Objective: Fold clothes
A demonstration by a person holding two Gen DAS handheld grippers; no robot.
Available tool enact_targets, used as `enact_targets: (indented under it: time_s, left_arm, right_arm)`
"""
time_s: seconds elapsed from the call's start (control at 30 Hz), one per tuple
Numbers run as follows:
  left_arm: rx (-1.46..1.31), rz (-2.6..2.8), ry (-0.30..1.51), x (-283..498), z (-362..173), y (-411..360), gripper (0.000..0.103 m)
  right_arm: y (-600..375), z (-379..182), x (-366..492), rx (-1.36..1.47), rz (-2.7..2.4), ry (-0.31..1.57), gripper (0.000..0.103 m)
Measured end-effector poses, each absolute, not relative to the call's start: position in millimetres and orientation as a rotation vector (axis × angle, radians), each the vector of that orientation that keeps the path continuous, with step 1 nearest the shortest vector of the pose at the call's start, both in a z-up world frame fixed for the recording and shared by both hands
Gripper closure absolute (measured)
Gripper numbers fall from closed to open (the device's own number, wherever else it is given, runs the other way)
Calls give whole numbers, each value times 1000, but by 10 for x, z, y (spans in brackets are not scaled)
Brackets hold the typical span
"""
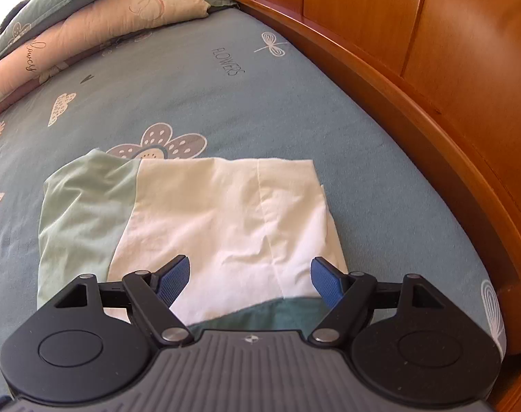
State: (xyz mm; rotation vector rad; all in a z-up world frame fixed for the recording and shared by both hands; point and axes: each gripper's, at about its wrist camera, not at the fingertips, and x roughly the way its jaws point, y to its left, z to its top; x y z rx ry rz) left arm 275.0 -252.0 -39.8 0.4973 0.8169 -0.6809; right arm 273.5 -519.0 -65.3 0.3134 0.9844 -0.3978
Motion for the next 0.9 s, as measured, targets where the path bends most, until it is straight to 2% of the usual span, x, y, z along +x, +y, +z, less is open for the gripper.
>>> enact_targets:
  time_s: [0.17, 0.27, 0.6, 0.9]
  left_arm:
    - [453, -633, 818, 2845, -152, -2301, 7]
    - [446, -613, 813, 2867, -10, -2192, 7]
    - [375, -690, 836, 2967, 373, -1897, 5]
    - [389, -757, 1000, 3045, 771, -1660, 5]
  right_arm:
    - [-4655, -487, 2482, 377, -412, 1033, 21]
    - [-4327, -381, 2362, 421, -425, 1063, 17]
    - [-3200, -6, 2275, 513, -552, 1076, 17]
    - [-2582, 606, 2127, 490, -618, 1029, 17]
